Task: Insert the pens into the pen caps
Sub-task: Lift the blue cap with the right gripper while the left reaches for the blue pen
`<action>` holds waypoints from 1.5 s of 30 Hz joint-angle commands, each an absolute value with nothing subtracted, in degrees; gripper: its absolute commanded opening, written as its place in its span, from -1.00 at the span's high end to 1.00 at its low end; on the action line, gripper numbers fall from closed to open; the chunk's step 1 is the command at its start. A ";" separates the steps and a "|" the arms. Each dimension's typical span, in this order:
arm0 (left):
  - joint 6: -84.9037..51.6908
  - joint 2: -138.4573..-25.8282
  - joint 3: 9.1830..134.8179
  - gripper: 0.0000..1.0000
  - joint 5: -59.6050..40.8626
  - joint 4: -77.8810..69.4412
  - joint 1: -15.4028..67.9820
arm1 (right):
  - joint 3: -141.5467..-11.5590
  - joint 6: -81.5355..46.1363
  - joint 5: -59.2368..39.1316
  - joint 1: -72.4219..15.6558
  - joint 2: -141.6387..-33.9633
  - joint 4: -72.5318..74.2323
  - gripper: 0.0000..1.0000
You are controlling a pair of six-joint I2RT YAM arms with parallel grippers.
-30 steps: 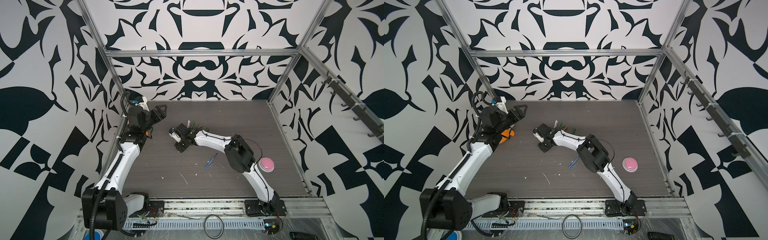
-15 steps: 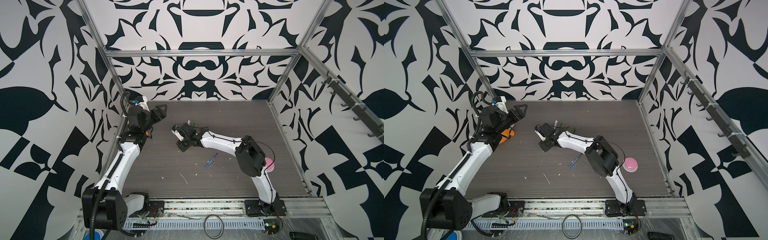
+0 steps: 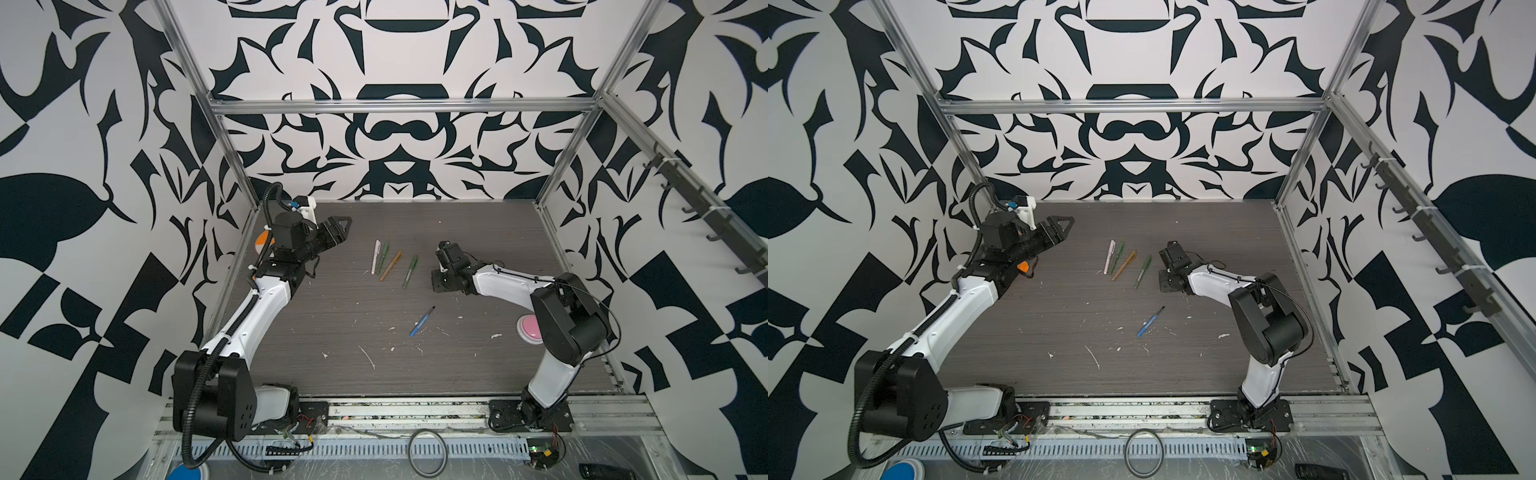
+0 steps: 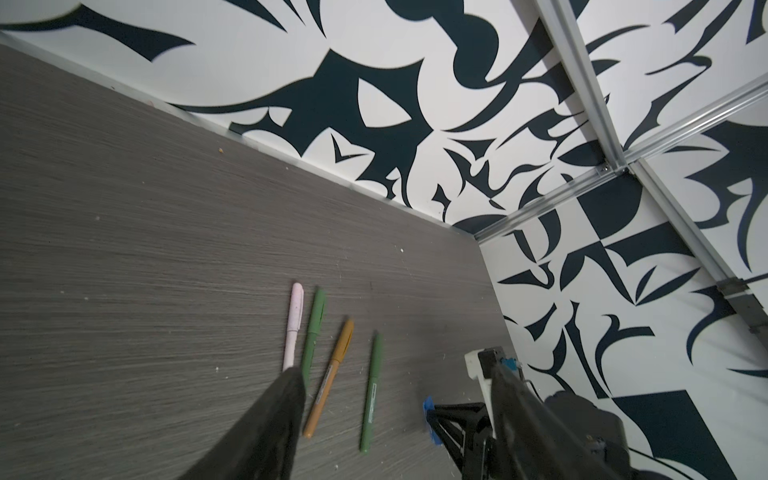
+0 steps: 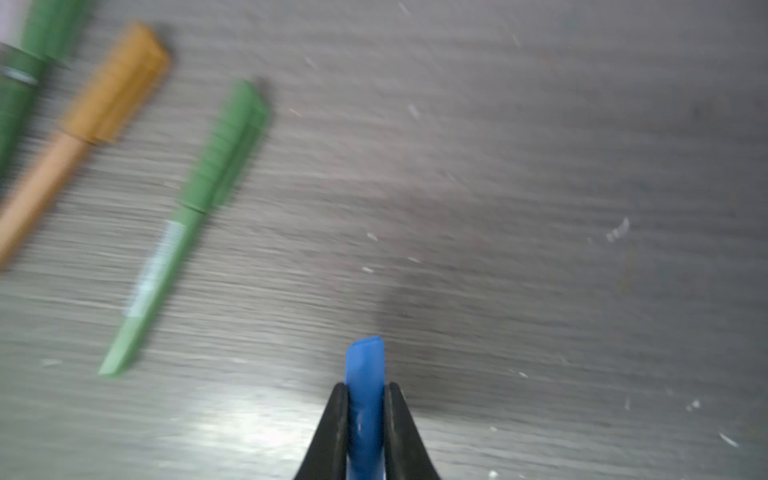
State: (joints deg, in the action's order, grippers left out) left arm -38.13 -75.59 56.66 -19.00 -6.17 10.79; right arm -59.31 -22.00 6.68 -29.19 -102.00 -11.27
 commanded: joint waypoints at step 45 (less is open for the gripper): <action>-15.33 -115.00 86.78 0.43 3.49 50.66 58.81 | -35.07 -27.60 19.62 -26.82 -74.39 5.73 0.91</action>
